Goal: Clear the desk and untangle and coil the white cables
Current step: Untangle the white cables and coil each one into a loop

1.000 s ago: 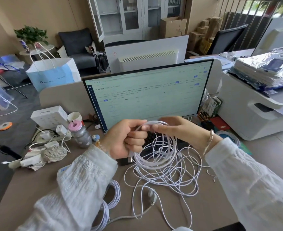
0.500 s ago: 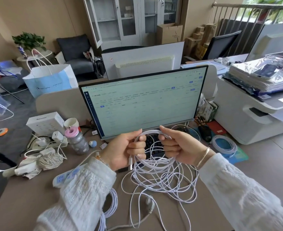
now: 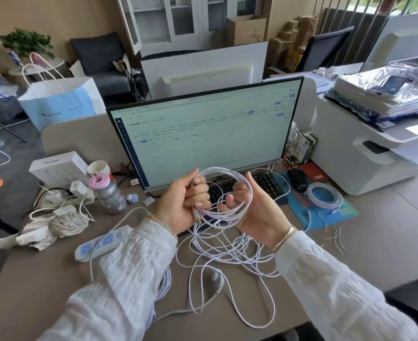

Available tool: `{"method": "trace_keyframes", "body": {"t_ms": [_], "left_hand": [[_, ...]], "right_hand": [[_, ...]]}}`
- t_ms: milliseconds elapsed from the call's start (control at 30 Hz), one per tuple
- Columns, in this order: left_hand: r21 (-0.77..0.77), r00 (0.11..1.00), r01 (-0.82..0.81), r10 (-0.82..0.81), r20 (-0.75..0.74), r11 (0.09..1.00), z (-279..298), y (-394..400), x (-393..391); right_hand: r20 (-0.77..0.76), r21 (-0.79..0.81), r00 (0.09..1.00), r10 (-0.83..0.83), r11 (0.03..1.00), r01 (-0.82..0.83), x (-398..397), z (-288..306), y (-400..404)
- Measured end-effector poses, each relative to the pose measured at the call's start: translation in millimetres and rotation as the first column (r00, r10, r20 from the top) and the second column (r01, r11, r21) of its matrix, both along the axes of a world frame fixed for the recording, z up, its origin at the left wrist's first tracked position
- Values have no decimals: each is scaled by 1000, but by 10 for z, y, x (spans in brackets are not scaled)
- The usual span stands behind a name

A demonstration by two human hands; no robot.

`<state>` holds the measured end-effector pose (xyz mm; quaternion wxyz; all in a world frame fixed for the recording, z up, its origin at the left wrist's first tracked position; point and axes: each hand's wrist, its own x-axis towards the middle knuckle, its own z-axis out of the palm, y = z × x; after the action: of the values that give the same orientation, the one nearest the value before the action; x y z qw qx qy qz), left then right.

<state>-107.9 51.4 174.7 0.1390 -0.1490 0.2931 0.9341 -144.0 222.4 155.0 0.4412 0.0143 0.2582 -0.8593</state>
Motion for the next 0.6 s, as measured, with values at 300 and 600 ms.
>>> {"method": "trace_keyframes", "body": {"t_ms": [300,600], "left_hand": [[-18,990,140,-140,-11,990,-234,10,295],[-60,920,377,-381,-94,924,-288,-38,373]], "right_hand": [[-254,347,962,99,938,-5,8,-21,95],[-280,553,934,224,833,-34,106,7,150]]}}
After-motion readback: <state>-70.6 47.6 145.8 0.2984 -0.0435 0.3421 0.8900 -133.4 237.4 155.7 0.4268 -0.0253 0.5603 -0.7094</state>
